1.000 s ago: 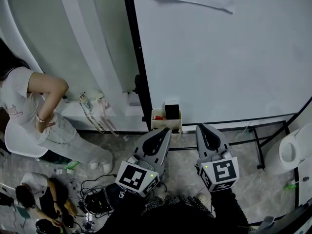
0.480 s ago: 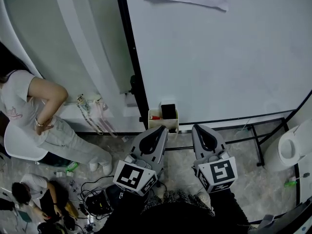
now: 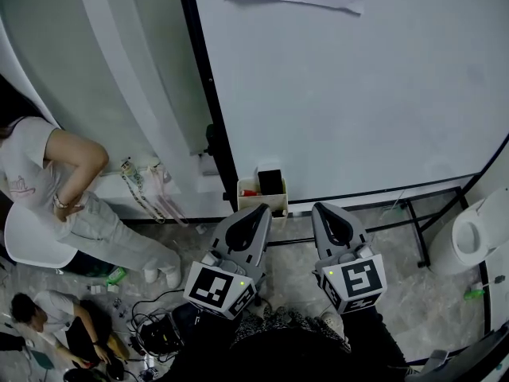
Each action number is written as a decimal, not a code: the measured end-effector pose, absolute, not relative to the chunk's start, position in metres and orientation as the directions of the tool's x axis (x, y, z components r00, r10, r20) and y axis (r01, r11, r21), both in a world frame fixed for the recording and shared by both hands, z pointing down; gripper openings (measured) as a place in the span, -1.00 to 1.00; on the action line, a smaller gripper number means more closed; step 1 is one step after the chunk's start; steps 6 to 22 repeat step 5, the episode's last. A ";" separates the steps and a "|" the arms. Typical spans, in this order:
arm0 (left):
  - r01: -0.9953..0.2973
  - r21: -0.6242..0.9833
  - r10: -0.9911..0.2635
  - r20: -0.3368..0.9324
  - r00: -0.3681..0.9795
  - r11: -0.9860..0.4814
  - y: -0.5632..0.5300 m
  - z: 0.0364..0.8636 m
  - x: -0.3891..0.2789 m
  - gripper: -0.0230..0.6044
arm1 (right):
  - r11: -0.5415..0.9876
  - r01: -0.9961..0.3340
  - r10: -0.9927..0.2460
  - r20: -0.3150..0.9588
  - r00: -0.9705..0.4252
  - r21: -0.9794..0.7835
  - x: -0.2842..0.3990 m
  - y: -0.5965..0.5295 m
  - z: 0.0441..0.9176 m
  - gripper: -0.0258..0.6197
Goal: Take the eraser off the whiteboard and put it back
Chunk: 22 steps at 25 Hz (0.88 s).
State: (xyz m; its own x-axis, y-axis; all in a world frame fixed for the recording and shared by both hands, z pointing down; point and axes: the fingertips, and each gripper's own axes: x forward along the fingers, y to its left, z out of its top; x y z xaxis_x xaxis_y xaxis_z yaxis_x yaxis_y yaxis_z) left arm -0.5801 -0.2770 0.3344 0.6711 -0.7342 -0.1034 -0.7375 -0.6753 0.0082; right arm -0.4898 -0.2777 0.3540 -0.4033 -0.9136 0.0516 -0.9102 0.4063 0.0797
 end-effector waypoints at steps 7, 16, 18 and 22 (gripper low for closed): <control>-0.730 0.005 -0.727 -0.099 0.679 -0.683 -0.280 0.335 -0.580 -0.91 | 0.397 -0.914 -0.918 0.057 -0.393 0.087 -0.490 -0.281 0.358 -0.90; -0.730 0.005 -0.727 -0.099 0.679 -0.683 -0.280 0.335 -0.580 -0.91 | 0.397 -0.914 -0.918 0.057 -0.393 0.087 -0.490 -0.281 0.358 -0.90; -0.730 0.005 -0.727 -0.099 0.679 -0.683 -0.280 0.335 -0.580 -0.91 | 0.397 -0.914 -0.918 0.057 -0.393 0.087 -0.490 -0.281 0.358 -0.90; -0.730 0.005 -0.727 -0.099 0.679 -0.683 -0.280 0.335 -0.580 -0.91 | 0.397 -0.914 -0.918 0.057 -0.393 0.087 -0.490 -0.281 0.358 -0.90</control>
